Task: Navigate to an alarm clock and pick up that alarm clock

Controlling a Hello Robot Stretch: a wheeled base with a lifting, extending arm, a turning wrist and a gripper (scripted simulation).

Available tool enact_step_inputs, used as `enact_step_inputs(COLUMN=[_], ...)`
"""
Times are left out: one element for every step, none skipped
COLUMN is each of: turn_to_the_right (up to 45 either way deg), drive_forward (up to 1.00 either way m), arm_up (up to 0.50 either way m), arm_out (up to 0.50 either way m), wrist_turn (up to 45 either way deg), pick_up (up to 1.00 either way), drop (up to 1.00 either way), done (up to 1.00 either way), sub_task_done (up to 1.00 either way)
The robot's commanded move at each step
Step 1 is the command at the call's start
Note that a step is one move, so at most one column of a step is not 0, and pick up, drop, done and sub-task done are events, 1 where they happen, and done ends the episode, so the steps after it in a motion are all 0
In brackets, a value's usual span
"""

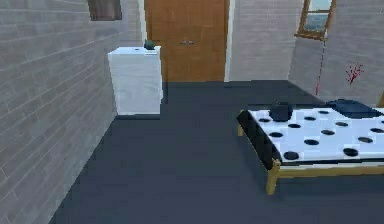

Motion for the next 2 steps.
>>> enact_step_inputs(turn_to_the_right=[0.0, 0.0], drive_forward=[1.0, 0.55], arm_up=[0.0, 0.0], arm_out=[0.0, 0.0], wrist_turn=[0.0, 0.0], pick_up=[0.0, 0.0], drop=[0.0, 0.0], done=[0.0, 0.0], sub_task_done=[0.0, 0.0])
